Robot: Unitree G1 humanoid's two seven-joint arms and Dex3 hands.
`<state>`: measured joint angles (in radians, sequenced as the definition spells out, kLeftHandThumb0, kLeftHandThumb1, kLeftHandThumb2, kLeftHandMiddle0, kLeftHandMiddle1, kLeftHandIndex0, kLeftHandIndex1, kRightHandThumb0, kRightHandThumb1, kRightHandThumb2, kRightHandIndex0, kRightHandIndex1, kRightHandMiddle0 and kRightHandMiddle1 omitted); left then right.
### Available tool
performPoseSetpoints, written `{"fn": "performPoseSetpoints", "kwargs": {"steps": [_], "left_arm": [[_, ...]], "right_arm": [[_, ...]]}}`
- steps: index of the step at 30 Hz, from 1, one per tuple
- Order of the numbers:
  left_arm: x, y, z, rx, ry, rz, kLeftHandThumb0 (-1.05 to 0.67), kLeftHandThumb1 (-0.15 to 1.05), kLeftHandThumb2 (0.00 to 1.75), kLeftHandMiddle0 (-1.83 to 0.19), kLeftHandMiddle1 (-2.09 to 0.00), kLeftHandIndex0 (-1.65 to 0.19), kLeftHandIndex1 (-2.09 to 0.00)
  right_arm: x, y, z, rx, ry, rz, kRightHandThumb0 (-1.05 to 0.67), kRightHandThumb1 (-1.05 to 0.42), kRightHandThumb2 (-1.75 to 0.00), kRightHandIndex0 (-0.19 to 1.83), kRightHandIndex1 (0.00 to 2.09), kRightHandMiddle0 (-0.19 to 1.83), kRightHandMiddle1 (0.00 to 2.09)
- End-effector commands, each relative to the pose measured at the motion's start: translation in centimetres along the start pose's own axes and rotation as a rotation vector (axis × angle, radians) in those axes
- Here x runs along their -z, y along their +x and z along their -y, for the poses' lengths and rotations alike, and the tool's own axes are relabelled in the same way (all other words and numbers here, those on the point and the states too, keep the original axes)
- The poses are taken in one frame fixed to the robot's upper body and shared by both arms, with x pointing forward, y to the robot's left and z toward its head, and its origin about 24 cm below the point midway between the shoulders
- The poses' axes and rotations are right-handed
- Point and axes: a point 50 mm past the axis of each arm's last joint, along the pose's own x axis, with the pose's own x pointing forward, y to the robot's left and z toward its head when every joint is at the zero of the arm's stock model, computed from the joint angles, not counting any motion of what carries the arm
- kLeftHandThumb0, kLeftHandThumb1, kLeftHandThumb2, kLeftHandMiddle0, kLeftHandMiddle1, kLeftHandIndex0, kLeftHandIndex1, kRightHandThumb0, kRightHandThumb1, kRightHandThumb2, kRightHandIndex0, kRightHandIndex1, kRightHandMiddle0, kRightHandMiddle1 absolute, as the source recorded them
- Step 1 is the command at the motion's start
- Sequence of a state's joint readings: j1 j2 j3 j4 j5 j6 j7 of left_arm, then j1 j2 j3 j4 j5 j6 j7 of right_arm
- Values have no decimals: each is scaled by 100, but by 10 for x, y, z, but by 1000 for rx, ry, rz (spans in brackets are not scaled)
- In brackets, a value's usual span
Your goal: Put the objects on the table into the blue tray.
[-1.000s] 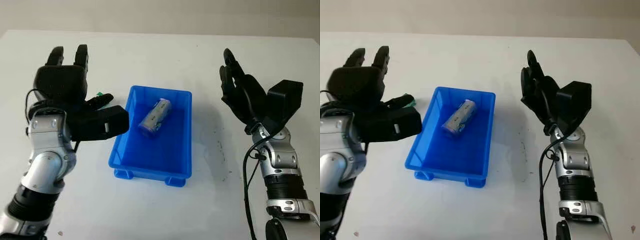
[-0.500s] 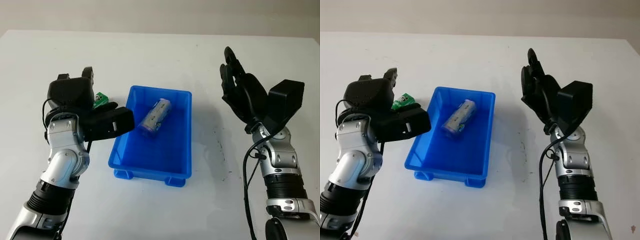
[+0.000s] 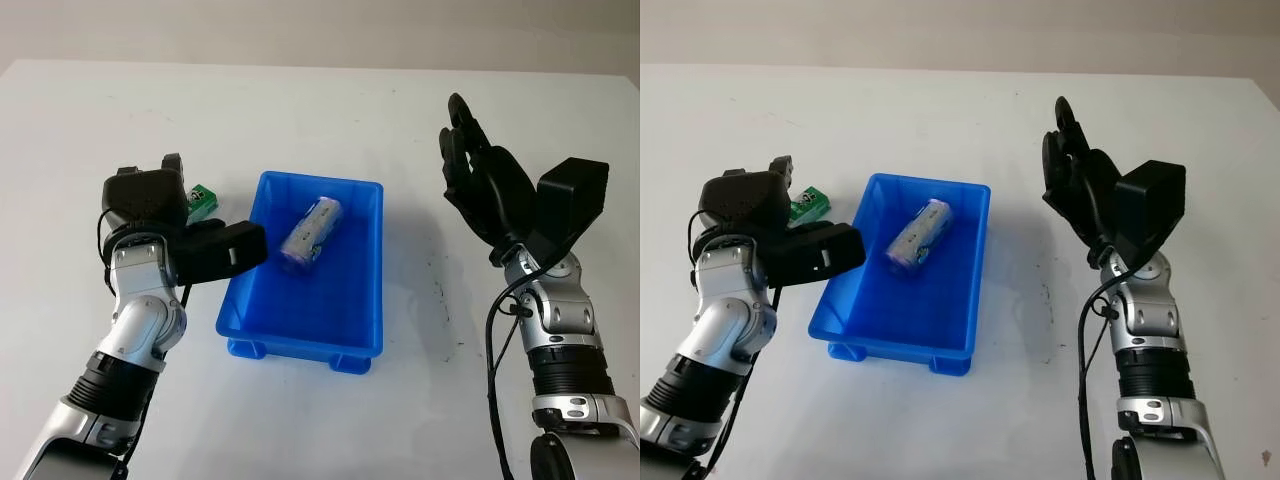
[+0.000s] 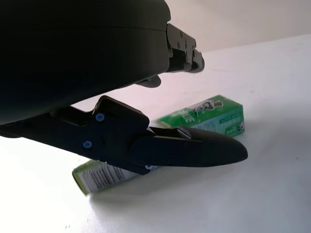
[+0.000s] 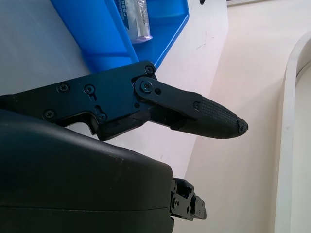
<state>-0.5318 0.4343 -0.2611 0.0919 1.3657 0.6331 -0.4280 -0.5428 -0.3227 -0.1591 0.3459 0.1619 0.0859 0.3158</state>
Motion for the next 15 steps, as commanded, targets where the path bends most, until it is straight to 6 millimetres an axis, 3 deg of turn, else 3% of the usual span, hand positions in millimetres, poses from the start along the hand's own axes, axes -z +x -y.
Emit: {"fn": "performPoseSetpoints", "kwargs": {"steps": [1, 3, 4, 5, 6, 7, 8, 10, 13, 15], "left_arm": [[1, 1, 2, 23, 69, 1, -81, 105, 32, -27, -13, -18, -19], [1, 0, 3, 52, 70, -6, -81, 105, 31, -30, -14, -18, -18], [1, 0, 3, 69, 59, -11, -80, 105, 25, -31, -34, -21, -14], [1, -1, 4, 80, 44, -16, -77, 105, 20, -23, -84, -23, -11], [0, -2, 5, 90, 9, -21, -74, 104, 15, -28, -154, -24, -8], [0, -2, 5, 94, -14, -24, -71, 103, 12, -38, -181, -24, -7], [-1, -3, 6, 96, -36, -26, -70, 103, 10, -44, -195, -24, -7], [-4, -6, 7, 85, -51, -13, -58, 98, 6, -51, -206, -33, -10], [-7, -13, 8, 37, -47, 38, -40, 88, 4, -25, -203, -48, -18], [-6, -15, 7, 35, -27, 56, -33, 86, 4, -19, -198, -50, -21]], "right_arm": [[-7, 1, 4, 9, 0, 30, -70, -105, -73, -19, 0, -19, 0], [-8, 2, 4, 8, 1, 35, -70, -105, -72, -19, 0, -19, 0], [-8, 1, 4, 7, 2, 38, -69, -105, -73, -19, 0, -19, 0], [-9, 1, 4, 9, 3, 39, -69, -105, -73, -19, 0, -19, 0], [-9, 1, 4, 11, 1, 39, -69, -105, -73, -19, 0, -19, 0], [-9, 1, 5, 13, -1, 39, -69, -105, -73, -19, 0, -19, 0], [-10, 1, 5, 14, -3, 40, -69, -105, -73, -19, 0, -19, 0], [-10, 1, 5, 16, -2, 41, -69, -105, -73, -19, 0, -19, 0], [-11, 2, 5, 17, 7, 43, -69, -105, -72, -19, 0, -19, 0], [-12, 3, 5, 14, 6, 44, -69, -105, -72, -19, 0, -19, 0]]}}
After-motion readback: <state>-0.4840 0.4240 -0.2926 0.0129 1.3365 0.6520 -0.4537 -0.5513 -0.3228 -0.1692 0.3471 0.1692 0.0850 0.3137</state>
